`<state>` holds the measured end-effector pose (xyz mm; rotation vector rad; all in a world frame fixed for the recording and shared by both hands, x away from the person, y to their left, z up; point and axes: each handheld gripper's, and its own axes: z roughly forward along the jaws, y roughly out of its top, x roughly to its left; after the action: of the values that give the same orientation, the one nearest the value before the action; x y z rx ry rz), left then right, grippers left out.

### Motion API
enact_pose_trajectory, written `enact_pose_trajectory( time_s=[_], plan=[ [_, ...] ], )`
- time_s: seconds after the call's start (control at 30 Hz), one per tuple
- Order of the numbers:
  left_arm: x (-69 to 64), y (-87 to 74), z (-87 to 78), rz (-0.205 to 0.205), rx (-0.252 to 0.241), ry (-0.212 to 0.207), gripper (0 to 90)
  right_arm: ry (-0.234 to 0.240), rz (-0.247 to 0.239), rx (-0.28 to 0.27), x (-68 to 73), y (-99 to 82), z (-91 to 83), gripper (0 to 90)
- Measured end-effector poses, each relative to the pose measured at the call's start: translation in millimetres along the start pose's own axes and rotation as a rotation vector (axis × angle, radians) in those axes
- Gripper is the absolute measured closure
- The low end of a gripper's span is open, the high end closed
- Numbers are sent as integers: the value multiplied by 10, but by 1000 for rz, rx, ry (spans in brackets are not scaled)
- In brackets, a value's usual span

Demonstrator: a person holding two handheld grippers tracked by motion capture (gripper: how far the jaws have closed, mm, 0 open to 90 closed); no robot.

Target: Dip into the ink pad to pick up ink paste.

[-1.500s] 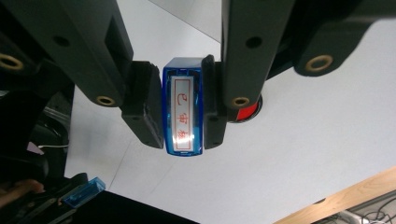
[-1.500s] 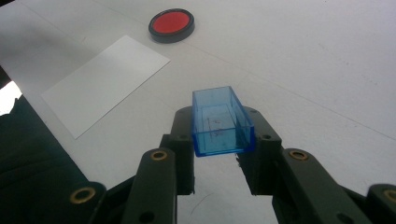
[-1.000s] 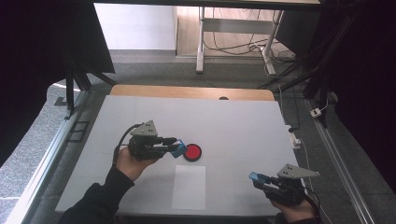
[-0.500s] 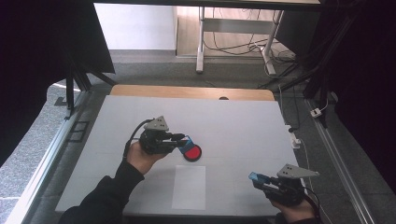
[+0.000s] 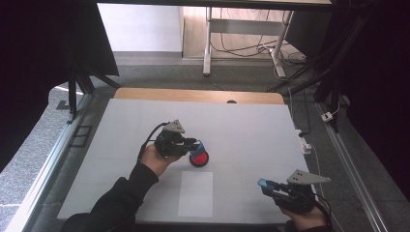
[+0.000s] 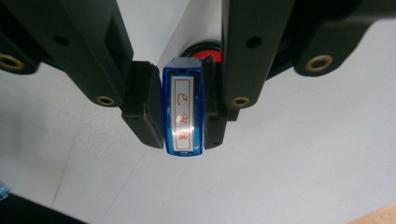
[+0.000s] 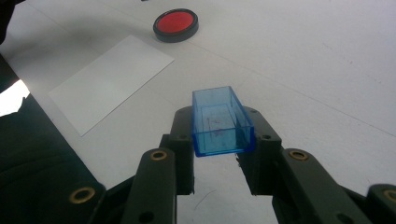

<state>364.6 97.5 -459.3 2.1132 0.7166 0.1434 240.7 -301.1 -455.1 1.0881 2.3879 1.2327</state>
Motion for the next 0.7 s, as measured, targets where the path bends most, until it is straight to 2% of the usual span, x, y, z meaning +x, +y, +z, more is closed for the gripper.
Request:
enact_pose_trajectory(
  time_s=[0.33, 0.7],
  plan=[
    [73, -28, 205, -21, 54, 24, 712, 2, -6, 7, 4, 2, 5, 687],
    [89, -53, 318, -27, 100, 50, 712, 3, -7, 9, 6, 2, 8, 687]
  ],
)
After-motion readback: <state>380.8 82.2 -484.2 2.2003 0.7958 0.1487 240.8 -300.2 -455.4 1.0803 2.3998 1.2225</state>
